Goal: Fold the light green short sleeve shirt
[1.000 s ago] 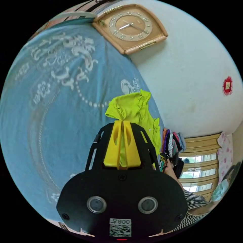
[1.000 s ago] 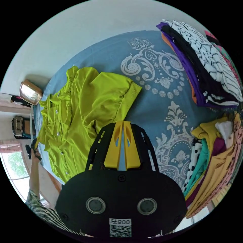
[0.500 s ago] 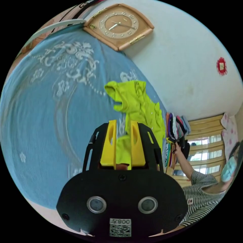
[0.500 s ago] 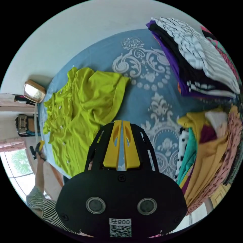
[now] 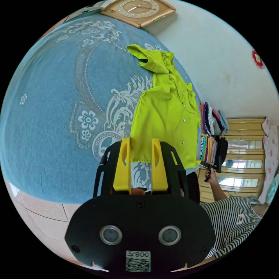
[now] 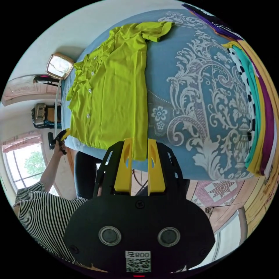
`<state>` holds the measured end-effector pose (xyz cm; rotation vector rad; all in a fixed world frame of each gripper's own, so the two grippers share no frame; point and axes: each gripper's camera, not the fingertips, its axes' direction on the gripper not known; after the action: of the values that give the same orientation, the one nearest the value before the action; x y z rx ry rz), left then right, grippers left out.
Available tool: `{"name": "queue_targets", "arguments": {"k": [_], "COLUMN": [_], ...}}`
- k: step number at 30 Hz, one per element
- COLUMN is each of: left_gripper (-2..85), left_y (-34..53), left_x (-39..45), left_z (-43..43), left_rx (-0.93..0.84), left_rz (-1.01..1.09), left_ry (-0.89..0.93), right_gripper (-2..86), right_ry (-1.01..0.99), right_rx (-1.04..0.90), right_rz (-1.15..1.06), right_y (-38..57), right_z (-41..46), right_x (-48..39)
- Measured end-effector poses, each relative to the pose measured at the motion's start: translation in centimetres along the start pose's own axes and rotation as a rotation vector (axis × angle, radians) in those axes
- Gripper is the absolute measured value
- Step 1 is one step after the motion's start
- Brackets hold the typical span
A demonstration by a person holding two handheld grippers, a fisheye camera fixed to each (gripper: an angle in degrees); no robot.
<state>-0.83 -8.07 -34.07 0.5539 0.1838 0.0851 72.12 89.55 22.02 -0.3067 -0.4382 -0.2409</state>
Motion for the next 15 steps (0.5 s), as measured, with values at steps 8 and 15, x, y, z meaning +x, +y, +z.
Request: {"name": "queue_targets", "arguments": {"k": [8,15], "left_gripper": [1.4,0.9], "left_y": [4.7,11.5], "left_x": [0.4,0.2], "left_z": [-0.2,-4.3], "left_rx": [-0.099,-0.021], "left_rz": [-0.047,-0.034], "left_ry": [0.034,0.140], "right_gripper": [2.6,0.7], "right_ry": [0.096,-0.014], "right_rx": [-0.040,-0.018], "right_rz": [-0.016,-0.059], "right_y": [0.9,4.3], "right_z": [0.8,-3.8], "right_x": [-0.2,1.5]}}
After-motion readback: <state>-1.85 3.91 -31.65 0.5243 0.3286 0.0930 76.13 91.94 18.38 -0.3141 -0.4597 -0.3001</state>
